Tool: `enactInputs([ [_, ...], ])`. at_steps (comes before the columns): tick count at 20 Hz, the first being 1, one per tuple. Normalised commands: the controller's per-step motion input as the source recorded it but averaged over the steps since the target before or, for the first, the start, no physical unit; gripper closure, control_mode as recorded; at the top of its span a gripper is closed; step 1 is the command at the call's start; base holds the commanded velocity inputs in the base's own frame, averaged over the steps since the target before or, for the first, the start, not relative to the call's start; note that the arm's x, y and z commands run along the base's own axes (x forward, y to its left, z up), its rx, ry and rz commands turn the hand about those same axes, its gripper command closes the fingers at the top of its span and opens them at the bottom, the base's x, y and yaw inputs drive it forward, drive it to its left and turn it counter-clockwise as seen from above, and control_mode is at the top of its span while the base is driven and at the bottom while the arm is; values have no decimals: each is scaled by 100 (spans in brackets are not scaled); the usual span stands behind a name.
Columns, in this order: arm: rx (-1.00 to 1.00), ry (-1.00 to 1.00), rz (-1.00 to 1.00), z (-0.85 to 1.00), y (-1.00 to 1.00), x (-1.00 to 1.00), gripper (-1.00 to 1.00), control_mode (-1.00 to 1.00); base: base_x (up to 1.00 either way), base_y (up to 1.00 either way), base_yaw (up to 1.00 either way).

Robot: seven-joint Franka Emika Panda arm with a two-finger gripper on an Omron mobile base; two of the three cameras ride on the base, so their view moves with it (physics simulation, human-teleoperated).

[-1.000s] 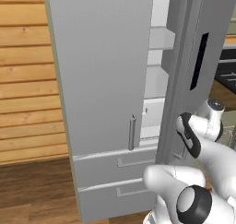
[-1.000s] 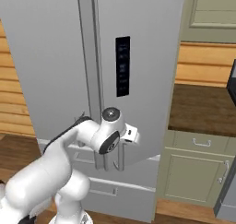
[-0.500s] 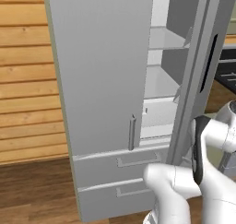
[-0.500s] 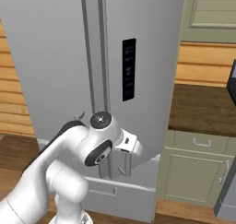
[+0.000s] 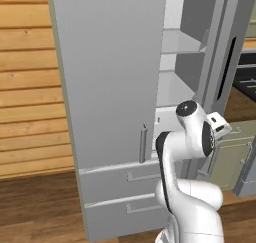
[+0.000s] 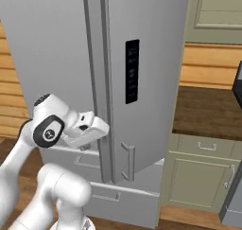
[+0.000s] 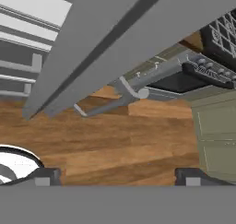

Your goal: Take the strawberry from the fridge and place it on top of the pancake, located on the dining counter.

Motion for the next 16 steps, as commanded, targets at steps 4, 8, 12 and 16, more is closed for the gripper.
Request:
enactInputs([
  [4,-69,46,6,21,100,45,-100,-100,0,0,0],
  [8,-55,32,1,-1,67,79,-100,-100,0,0,0],
  [12,-35,24,-1,0,13,83,-100,-100,0,0,0],
  [16,14,6,-21,4,-54,71,-100,-100,0,0,0],
])
